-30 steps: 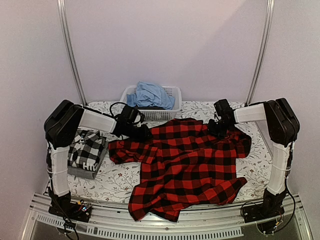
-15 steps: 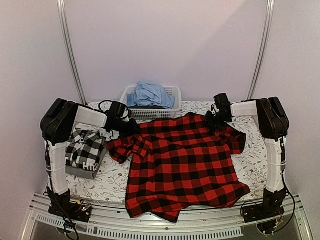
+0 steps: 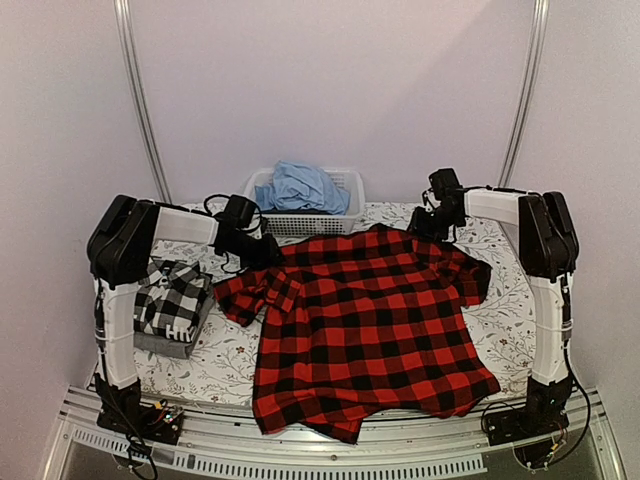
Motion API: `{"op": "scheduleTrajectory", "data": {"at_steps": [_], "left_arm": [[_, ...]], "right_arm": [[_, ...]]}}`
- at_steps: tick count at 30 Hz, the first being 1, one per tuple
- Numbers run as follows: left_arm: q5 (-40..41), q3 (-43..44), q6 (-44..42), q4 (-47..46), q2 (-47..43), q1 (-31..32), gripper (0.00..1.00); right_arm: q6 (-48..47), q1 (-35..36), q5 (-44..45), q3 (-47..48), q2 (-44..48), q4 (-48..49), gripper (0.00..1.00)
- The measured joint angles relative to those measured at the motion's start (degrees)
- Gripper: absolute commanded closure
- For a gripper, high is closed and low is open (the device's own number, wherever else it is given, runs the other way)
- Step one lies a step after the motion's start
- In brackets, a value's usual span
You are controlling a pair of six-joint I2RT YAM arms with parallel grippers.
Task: Fold and stack the long sleeve shirts
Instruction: Flatten out the crumpled shirt at the center of the board, then move the flattened shirt to the center of the board.
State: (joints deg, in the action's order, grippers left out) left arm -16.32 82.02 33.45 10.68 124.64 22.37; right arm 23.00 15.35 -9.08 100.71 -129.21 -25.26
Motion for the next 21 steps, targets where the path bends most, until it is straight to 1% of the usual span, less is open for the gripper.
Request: {"op": "scheduleTrajectory", "data": {"at_steps": [4, 7, 11, 16, 21], "left_arm": [[-0.3, -0.8, -0.7, 0.5, -1.1, 0.0, 0.52], [0.6, -2.6, -1.4, 0.8, -3.3, 0.2, 0.52], [2.8, -5.3, -2.0, 0.5, -8.4, 1.3, 0.53], [4.3, -7.6, -1.9, -0.5, -14.3, 5.5, 0.58], [3.5, -10.4, -1.7, -1.4, -14.3, 9.5, 0.63]], "right_arm": [[-0.6, 0.4, 1.4, -5.8, 7.2, -0.7, 0.55], [-0.5, 1.4, 2.3, -12.7, 15.5, -0.7, 0.58], [0.1, 4.4, 2.6, -17.8, 20.3, 0.8, 0.62], [1.0, 7.5, 2.3, -21.7, 19.9, 2.0, 0.64], [1.8, 8.2, 1.0, -21.8, 16.5, 4.0, 0.65]]}}
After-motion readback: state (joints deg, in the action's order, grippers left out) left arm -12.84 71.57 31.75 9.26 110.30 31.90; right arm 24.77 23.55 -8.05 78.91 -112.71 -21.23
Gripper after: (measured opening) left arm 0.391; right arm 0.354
